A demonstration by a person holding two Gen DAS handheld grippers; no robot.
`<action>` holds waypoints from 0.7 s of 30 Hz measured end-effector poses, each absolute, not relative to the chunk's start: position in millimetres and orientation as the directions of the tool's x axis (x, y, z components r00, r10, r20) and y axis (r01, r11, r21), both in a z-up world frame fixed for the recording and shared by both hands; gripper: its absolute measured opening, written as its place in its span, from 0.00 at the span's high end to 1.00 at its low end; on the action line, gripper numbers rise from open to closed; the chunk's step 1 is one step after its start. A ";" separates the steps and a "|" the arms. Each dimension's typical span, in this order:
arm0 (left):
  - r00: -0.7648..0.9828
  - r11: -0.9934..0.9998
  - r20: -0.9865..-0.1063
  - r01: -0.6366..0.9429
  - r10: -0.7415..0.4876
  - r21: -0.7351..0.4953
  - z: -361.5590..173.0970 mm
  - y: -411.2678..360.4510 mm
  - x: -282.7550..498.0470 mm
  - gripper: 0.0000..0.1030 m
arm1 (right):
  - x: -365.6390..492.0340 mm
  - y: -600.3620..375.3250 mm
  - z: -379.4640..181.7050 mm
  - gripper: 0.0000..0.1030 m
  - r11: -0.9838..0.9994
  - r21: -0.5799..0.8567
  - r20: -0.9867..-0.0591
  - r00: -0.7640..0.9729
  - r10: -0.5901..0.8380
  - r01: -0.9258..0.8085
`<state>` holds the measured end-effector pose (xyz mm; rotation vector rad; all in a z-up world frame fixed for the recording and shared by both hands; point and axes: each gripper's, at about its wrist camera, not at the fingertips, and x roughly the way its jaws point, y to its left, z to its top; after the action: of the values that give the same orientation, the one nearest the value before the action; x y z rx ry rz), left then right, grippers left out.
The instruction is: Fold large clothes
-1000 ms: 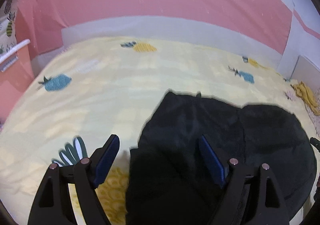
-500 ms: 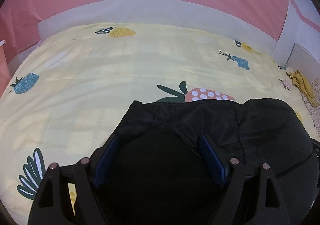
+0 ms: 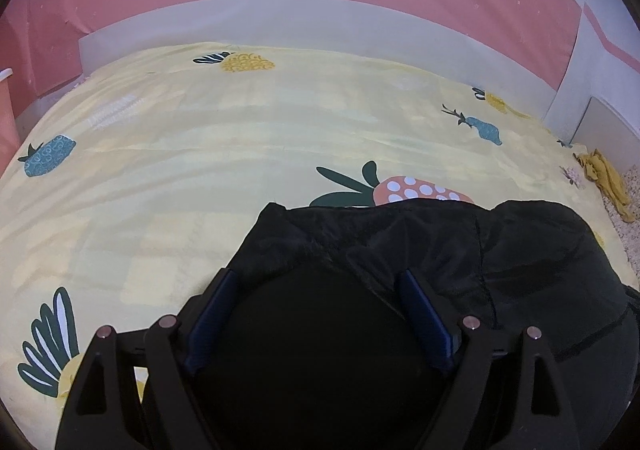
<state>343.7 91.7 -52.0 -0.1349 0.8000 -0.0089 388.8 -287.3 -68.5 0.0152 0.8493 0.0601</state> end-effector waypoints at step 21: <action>0.760 0.994 -0.648 -0.018 -0.057 -0.108 7.3 107.7 293.9 0.17 | 324.1 -319.2 -11.8 0.41 0.991 0.127 -0.662 0.742 0.111 -0.035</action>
<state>293.9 107.7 7.3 -0.1098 0.7077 -0.0212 324.1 -319.2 -11.8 0.1092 0.7314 0.0804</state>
